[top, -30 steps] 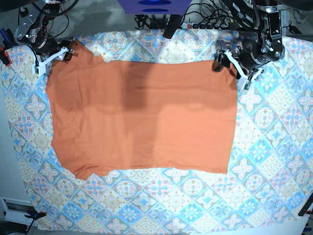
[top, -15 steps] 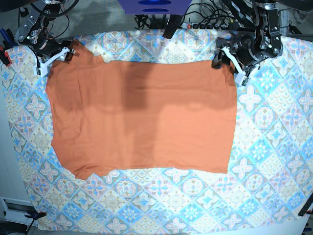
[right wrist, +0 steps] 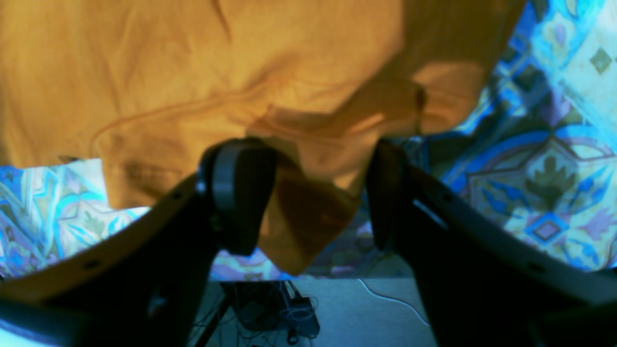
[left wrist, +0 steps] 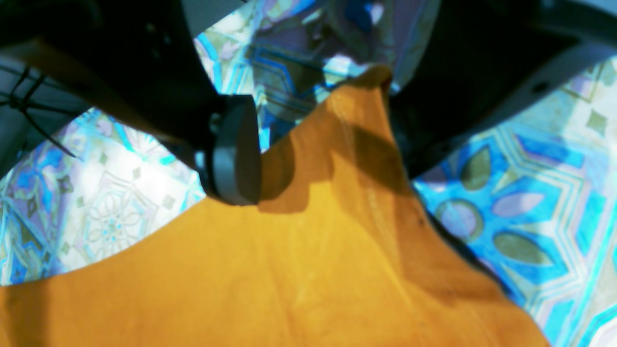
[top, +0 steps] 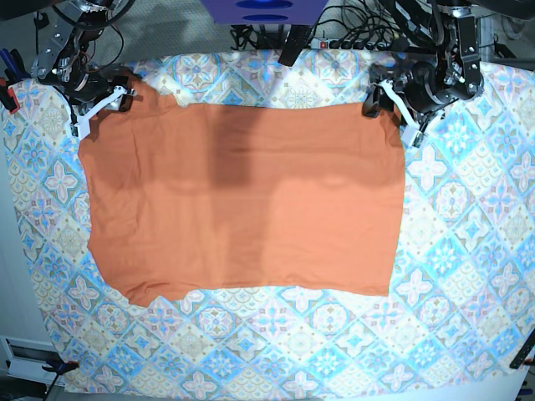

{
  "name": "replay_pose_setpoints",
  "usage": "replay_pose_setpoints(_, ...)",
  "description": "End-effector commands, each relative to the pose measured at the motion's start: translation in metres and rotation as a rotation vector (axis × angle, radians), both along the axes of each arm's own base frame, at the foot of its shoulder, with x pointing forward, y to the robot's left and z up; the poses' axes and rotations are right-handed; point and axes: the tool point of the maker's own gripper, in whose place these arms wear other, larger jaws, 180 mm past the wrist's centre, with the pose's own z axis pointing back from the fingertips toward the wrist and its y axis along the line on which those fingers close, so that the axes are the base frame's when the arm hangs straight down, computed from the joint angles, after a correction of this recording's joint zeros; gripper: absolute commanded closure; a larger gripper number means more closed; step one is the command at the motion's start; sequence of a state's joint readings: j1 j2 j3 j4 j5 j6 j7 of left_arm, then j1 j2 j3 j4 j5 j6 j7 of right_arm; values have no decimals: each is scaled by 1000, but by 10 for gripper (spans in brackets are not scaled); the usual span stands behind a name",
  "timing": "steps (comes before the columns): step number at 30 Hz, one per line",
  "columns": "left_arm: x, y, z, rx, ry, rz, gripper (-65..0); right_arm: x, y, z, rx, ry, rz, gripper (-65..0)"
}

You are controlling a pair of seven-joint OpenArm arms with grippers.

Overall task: Fold the T-shirt properly
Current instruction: 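Grasp the shirt's shoulder edges with both grippers, then lift the shoulder edges and pull them toward the robot with both grippers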

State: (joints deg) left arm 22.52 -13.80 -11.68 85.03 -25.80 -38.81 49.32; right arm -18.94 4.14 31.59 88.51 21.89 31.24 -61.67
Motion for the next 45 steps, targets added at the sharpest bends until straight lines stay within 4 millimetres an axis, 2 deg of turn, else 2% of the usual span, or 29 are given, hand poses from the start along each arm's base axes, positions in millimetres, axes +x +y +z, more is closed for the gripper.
replay_pose_setpoints(1, -64, -8, -29, 64, 244, -122, -305, 0, 7, 0, 22, 0, 13, -325)
replay_pose_setpoints(4, -64, -8, -29, 64, 244, -122, -304, 0, 7, 0, 22, 0, 13, -263)
replay_pose_setpoints(8, -64, -8, -29, 63, 244, -123, -301, -5, 4, -2, 2, 26, 21, -114)
replay_pose_setpoints(10, -64, -9, -29, 63, 244, -125, -264, -11, -1, -6, -38, 59, 35, -38)
replay_pose_setpoints(12, -65, -12, -29, 59, 245, -135, -212, -17, -4, -9, -70, 90, 46, 0)
replay_pose_setpoints(17, -57, -24, -28, 48, 229, -176, -107, -22, -3, -11, -114, 117, 54, 0)
replay_pose_setpoints(20, -55, -26, -28, 47, 227, -183, -82, -17, -5, -5, -133, 87, 56, 0)
replay_pose_setpoints(22, -54, -26, -28, 46, 225, -182, -80, -14, -7, -2, -145, 70, 56, 0)
replay_pose_setpoints(29, -54, -26, -27, 39, 224, -176, -78, -21, -27, 13, -191, 41, -14, 0)
replay_pose_setpoints(31, -55, -26, -27, 39, 226, -174, -78, -26, -29, 17, -206, 41, -15, 0)
replay_pose_setpoints(34, -55, -26, -27, 39, 226, -175, -77, -23, -31, 25, -229, 22, -6, 0)
replay_pose_setpoints(37, -57, -26, -27, 40, 232, -176, -77, -29, -32, 26, -235, 31, -2, 0)
replay_pose_setpoints(43, -68, -25, -29, 40, 253, -173, -77, -29, -31, 26, -235, 29, -1, 0)
replay_pose_setpoints(45, -71, -19, -29, 44, 258, -153, -77, -29, -31, 26, -235, 30, 2, 0)
